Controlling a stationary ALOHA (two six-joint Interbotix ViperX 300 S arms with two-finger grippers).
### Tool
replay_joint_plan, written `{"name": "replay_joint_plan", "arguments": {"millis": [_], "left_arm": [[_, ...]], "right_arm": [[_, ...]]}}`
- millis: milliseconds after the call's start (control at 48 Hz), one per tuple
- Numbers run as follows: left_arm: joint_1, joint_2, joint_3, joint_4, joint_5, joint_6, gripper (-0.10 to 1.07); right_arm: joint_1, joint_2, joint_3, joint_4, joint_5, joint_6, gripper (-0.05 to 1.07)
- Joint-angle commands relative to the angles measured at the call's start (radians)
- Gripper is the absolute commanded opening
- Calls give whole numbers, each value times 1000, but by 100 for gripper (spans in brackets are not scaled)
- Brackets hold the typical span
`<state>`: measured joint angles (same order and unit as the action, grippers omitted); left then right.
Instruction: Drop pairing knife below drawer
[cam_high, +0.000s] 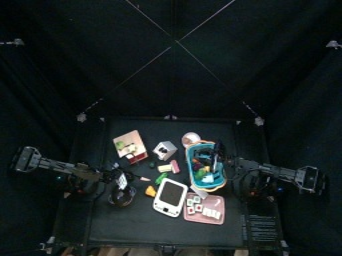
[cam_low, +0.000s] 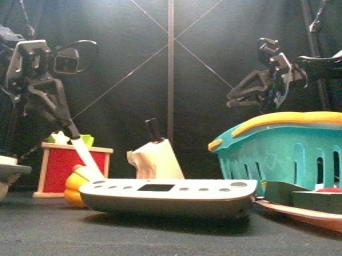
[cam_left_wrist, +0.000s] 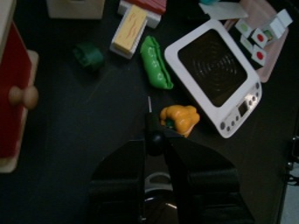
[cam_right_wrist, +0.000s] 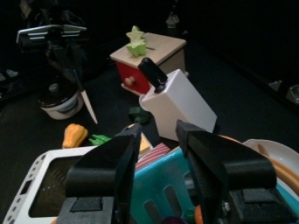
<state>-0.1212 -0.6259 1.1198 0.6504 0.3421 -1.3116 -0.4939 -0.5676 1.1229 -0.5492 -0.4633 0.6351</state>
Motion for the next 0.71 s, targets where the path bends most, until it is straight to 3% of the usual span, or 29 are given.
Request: {"name": "replay_joint_plan", "arguments": {"millis": [0, 688], "left_arm": [[11, 2, 5, -12, -6, -3, 56], [84, 37, 26, -17, -15, -6, 83]], "right_arm": [[-5, -6, -11, 3, -5, -2, 77], [-6, -5, -11, 3, -5, 0, 77]]}}
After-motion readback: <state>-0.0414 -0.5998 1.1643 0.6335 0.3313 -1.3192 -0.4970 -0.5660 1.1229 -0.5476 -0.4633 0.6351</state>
